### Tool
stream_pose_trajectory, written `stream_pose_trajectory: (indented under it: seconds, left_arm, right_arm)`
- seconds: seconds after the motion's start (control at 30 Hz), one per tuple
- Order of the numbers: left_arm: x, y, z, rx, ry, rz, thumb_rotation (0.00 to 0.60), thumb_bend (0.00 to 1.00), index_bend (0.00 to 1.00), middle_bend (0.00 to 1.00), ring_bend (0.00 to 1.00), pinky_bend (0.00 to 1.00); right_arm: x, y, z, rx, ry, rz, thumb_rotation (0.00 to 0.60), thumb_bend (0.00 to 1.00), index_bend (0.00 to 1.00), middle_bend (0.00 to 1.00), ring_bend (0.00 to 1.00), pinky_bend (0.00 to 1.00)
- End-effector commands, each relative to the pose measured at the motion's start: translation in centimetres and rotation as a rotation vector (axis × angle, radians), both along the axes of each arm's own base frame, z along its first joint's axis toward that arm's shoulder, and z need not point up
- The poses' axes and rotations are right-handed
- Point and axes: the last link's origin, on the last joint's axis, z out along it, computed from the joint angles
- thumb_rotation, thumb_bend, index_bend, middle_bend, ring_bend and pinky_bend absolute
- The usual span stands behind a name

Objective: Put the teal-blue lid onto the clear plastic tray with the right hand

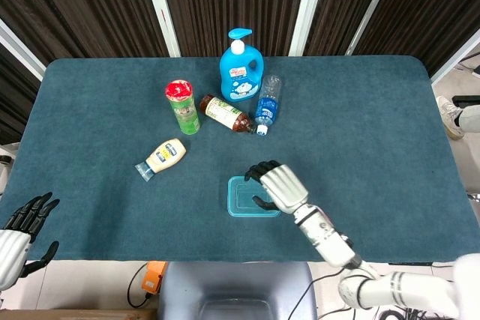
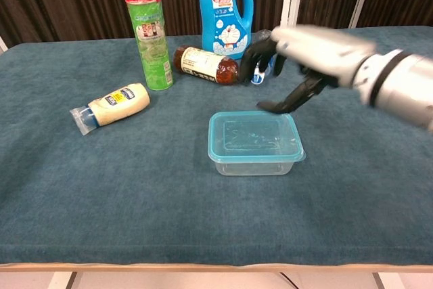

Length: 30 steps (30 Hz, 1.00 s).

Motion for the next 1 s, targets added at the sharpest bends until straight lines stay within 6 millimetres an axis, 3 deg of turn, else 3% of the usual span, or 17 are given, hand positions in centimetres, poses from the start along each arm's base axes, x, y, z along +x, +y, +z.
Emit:
stream_pose_trajectory:
  seconds: [0.03, 0.1, 0.2, 0.4, 0.57, 1.0]
  left_arm:
    - [0.0, 0.0, 0.0, 0.003, 0.002, -0.001, 0.600, 0.40, 0.00, 0.00, 0.00, 0.16]
    - [0.0, 0.0, -0.1, 0.003, 0.002, 0.002, 0.600, 0.40, 0.00, 0.00, 0.00, 0.16]
    - [0.1, -0.1, -0.1, 0.002, 0.005, 0.001, 0.600, 0.40, 0.00, 0.00, 0.00, 0.16]
    - [0.3, -0.3, -0.3, 0.003, 0.018, -0.010, 0.600, 0.40, 0.00, 0.00, 0.00, 0.16]
    - [0.3, -0.2, -0.6, -0.001, 0.028, -0.010, 0.600, 0.40, 0.00, 0.00, 0.00, 0.16]
    - [0.6, -0.8, -0.8, -0.006, 0.039, -0.025, 0.600, 0.40, 0.00, 0.00, 0.00, 0.16]
  right_arm:
    - [-3.0, 3.2, 4.9, -0.104, 0.134, -0.038, 0.600, 0.46, 0.36, 0.32, 0.22, 0.35]
    - [-5.0, 5.8, 7.4, -0.152, 0.229, -0.120, 0.600, 0.45, 0.24, 0.16, 0.08, 0.24]
    - [-8.3, 9.7, 10.0, -0.216, 0.317, -0.266, 0.600, 0.39, 0.11, 0.03, 0.00, 0.16]
    - [-15.7, 15.8, 11.9, -0.325, 0.307, -0.465, 0.600, 0.38, 0.09, 0.01, 0.00, 0.14]
    - [-18.8, 16.7, 12.4, -0.353, 0.276, -0.520, 0.600, 0.38, 0.09, 0.01, 0.00, 0.10]
    - [-18.9, 16.4, 12.4, -0.354, 0.268, -0.500, 0.600, 0.38, 0.09, 0.01, 0.00, 0.10]
